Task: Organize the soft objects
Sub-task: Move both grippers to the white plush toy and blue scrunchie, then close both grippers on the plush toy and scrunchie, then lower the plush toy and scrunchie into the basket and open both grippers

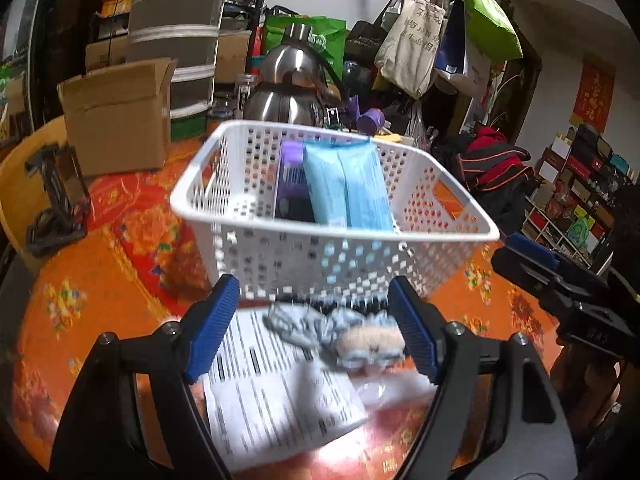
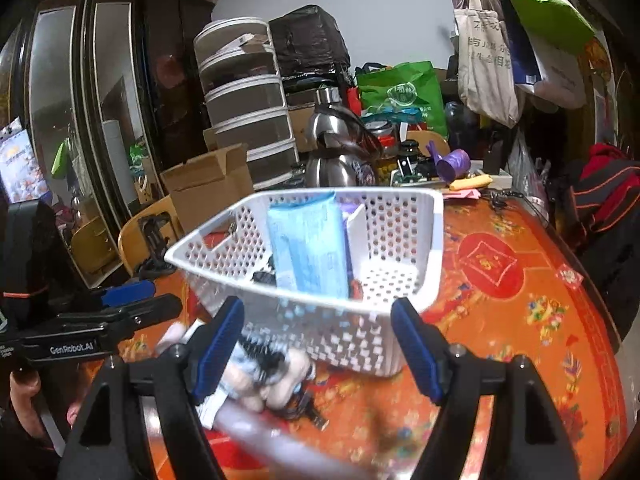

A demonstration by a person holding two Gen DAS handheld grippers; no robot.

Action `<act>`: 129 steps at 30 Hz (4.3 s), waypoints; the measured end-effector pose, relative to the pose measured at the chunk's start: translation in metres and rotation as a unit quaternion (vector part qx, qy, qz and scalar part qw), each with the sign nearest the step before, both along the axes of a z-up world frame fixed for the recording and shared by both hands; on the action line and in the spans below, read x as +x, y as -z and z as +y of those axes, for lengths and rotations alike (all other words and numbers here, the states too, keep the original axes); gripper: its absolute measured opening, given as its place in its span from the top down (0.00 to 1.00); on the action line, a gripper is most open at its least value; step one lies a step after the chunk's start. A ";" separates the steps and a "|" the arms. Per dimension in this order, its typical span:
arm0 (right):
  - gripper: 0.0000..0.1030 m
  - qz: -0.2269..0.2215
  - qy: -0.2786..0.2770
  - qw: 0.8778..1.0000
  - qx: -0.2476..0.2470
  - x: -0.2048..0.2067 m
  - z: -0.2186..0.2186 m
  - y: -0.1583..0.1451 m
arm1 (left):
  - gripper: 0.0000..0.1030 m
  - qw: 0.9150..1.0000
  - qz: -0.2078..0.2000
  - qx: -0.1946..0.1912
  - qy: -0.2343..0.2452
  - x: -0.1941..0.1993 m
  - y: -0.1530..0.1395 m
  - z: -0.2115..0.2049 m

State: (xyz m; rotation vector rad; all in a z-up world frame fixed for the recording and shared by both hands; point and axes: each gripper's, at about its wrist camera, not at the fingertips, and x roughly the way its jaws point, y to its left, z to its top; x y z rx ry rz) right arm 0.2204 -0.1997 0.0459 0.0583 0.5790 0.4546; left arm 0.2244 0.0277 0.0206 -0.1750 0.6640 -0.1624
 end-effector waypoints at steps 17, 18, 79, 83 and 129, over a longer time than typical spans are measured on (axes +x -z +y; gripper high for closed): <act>0.27 0.080 -0.062 0.995 -0.018 -0.018 0.047 0.072 | 0.28 0.998 0.062 0.008 0.008 0.021 0.066 0.027; 0.27 0.082 -0.065 0.994 -0.019 -0.017 0.051 0.073 | 0.29 0.998 0.064 0.012 0.010 0.023 0.068 0.026; 0.87 0.085 -0.108 0.990 -0.047 -0.003 0.084 0.064 | 0.96 0.994 0.028 -0.012 0.104 0.019 0.063 0.002; 0.87 0.061 -0.109 0.991 -0.055 -0.013 0.085 0.045 | 0.96 0.995 0.013 -0.017 0.102 0.007 0.048 0.004; 0.29 0.025 -0.078 0.997 -0.015 0.085 0.059 -0.013 | 0.34 0.998 -0.019 0.048 -0.026 0.109 -0.024 0.038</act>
